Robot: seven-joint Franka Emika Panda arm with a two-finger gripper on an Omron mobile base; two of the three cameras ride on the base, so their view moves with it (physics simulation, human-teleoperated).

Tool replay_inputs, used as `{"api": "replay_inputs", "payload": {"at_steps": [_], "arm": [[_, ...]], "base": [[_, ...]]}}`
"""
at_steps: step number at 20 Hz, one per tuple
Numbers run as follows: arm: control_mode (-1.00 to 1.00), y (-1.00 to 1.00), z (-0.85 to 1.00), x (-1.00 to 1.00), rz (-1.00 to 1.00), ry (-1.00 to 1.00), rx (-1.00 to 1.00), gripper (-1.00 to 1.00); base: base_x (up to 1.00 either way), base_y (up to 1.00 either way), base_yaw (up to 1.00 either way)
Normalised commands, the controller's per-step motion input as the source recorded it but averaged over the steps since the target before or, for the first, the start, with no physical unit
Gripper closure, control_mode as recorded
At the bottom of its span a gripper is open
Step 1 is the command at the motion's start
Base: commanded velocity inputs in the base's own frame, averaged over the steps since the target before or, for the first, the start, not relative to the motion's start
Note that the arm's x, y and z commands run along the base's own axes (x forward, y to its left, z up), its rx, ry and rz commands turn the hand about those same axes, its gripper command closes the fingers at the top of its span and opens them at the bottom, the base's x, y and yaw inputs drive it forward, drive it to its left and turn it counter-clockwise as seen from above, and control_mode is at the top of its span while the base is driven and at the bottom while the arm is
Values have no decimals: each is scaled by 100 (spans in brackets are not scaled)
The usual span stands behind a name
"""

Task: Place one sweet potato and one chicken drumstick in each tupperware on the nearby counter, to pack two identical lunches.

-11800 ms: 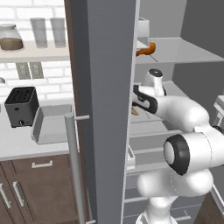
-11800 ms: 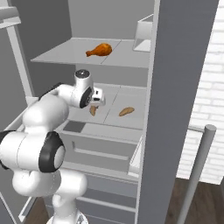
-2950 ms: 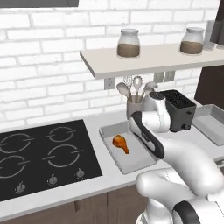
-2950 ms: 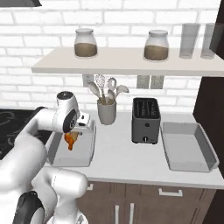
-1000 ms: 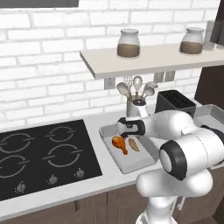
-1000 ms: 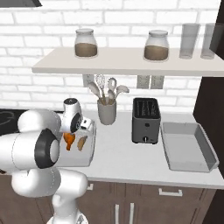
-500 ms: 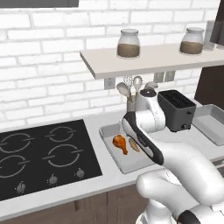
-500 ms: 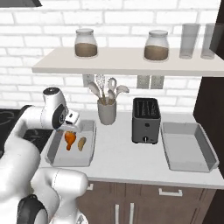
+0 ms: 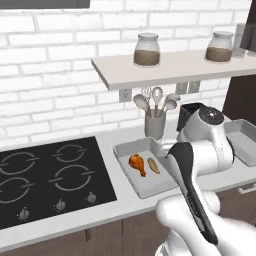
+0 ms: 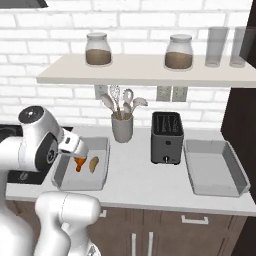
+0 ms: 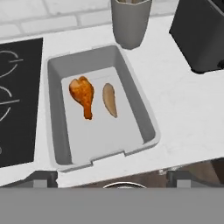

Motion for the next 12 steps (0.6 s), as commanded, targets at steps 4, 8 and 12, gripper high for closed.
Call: {"api": "replay_inputs", "payload": {"at_steps": [4, 8, 12], "arm": [[-100, -8, 92, -98, 0, -13, 0, -100], [-100, -19, 84, -98, 1, -10, 0, -100], [100, -5, 23, -50, 0, -5, 0, -100]], "base": [[0, 0, 0], [0, 0, 0], [-50, -13, 0]]}}
